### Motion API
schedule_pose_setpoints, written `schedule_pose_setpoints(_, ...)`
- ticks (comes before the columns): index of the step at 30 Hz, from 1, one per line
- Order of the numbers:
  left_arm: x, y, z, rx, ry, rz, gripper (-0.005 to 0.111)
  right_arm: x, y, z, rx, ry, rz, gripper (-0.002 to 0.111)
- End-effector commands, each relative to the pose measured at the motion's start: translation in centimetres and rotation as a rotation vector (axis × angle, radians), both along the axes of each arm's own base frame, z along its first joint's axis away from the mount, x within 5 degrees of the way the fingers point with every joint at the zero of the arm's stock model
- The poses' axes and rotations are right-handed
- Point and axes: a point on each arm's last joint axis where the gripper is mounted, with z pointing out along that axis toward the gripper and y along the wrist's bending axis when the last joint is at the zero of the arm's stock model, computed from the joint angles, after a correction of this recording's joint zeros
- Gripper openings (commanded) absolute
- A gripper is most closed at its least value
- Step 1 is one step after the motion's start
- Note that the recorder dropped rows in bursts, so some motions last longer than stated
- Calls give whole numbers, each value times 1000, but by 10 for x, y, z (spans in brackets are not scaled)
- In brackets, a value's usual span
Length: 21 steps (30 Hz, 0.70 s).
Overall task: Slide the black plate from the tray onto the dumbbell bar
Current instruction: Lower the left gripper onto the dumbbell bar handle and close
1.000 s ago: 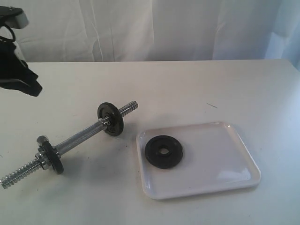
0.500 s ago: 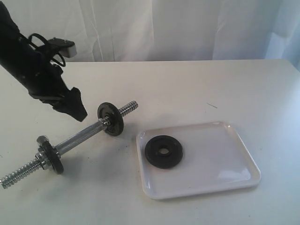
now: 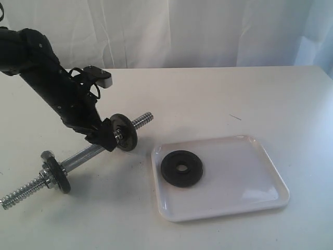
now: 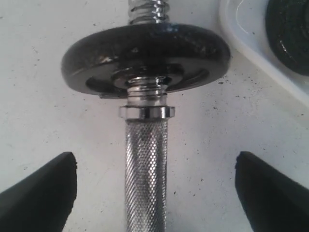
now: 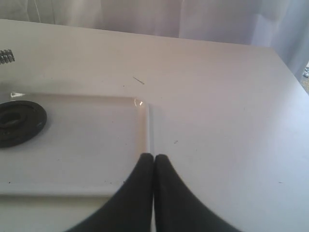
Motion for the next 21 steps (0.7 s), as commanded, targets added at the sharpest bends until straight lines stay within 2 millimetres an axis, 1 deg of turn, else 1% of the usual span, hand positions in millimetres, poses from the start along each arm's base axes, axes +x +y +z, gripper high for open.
schedule_pose_setpoints(1, 2, -9, -15, 3, 30, -14, 89, 0, 0, 0, 2, -17, -4, 0)
schedule_pose_setpoints(4, 6, -9, -28, 19, 39, -10, 89, 0, 0, 0, 2, -17, -4, 0)
schedule_pose_setpoints(7, 9, -10, -35, 23, 31, 0, 89, 0, 0, 0, 2, -17, -4, 0)
schedule_pose_setpoints(21, 8, -9, -38, 33, 48, -7, 89, 0, 0, 0, 2, -17, -4, 0)
